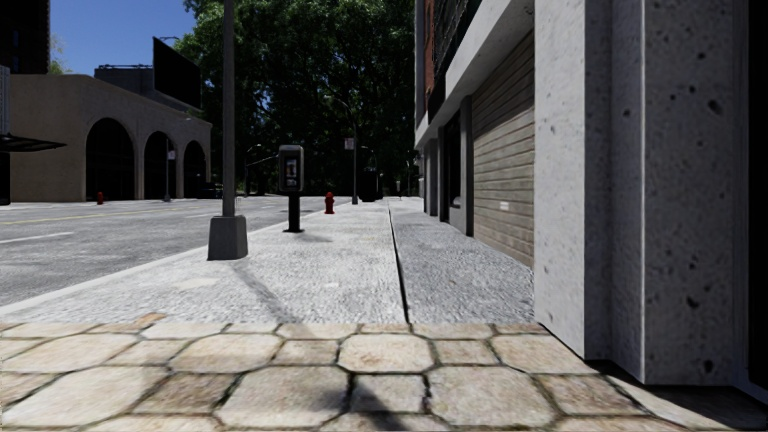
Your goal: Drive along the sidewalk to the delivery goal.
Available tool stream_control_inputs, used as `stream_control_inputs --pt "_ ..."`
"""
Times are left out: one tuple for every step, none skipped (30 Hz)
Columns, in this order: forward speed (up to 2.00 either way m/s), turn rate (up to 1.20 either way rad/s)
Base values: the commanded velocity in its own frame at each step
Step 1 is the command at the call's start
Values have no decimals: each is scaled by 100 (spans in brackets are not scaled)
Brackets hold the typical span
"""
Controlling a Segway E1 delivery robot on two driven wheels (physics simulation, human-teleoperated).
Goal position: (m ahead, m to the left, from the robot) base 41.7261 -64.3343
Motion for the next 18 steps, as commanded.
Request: stream_control_inputs --pt "200 0" --pt "200 0" --pt "200 0" --pt "200 0" --pt "200 0" --pt "200 0" --pt "200 0" --pt "200 0" --pt "200 0" --pt "200 0" --pt "200 0" --pt "200 0" --pt "200 0" --pt "200 0" --pt "200 0" --pt "200 0" --pt "200 0" --pt "200 0"
